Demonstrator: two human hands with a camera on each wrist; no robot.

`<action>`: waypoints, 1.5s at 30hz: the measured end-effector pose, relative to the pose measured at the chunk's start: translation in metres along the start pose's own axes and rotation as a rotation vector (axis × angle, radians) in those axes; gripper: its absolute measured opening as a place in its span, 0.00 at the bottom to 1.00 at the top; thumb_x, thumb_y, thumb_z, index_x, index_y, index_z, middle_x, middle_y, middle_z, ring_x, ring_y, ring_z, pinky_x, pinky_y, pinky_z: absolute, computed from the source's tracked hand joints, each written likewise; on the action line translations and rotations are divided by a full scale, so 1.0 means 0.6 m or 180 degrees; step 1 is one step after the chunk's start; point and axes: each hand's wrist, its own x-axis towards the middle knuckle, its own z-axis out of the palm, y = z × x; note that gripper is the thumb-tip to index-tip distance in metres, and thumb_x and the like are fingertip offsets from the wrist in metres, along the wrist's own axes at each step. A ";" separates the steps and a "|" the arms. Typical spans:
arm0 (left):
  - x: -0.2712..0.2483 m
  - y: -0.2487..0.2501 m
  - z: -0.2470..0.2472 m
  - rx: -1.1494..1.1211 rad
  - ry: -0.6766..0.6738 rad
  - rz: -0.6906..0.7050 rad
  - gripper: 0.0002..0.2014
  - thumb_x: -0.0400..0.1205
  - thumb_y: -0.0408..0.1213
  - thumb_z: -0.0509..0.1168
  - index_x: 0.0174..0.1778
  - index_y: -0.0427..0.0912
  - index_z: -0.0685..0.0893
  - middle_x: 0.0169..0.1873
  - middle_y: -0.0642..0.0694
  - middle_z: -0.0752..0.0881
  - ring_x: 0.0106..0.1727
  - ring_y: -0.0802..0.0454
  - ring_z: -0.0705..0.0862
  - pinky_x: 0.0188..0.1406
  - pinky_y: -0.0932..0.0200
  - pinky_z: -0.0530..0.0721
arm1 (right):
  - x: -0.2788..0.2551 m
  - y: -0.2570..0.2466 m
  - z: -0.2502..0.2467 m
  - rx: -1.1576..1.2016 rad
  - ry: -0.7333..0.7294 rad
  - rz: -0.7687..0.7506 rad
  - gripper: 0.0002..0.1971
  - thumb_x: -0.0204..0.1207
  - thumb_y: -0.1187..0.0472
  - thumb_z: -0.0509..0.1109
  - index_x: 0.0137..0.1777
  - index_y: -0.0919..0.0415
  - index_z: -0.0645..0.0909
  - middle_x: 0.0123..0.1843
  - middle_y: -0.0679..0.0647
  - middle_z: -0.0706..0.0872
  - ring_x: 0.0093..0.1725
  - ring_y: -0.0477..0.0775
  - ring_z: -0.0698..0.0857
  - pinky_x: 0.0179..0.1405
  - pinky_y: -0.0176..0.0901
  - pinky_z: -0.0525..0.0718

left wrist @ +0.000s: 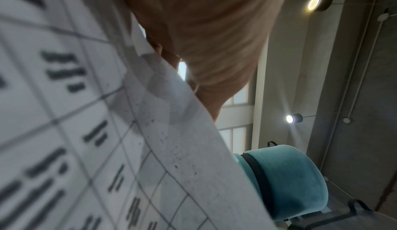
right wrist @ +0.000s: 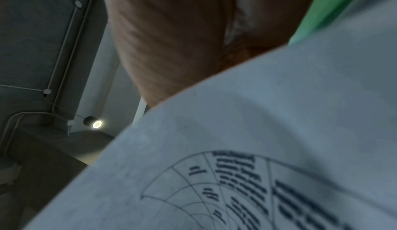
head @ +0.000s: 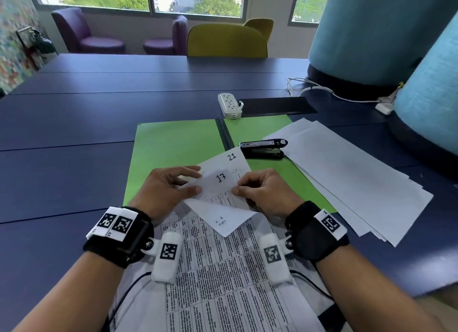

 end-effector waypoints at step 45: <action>0.013 -0.024 -0.003 0.0208 -0.0207 -0.0172 0.11 0.84 0.35 0.70 0.37 0.47 0.94 0.54 0.57 0.93 0.57 0.44 0.90 0.67 0.36 0.84 | -0.008 -0.007 0.002 -0.0220 -0.0190 -0.0046 0.05 0.78 0.66 0.76 0.49 0.68 0.89 0.47 0.68 0.91 0.39 0.53 0.86 0.36 0.39 0.88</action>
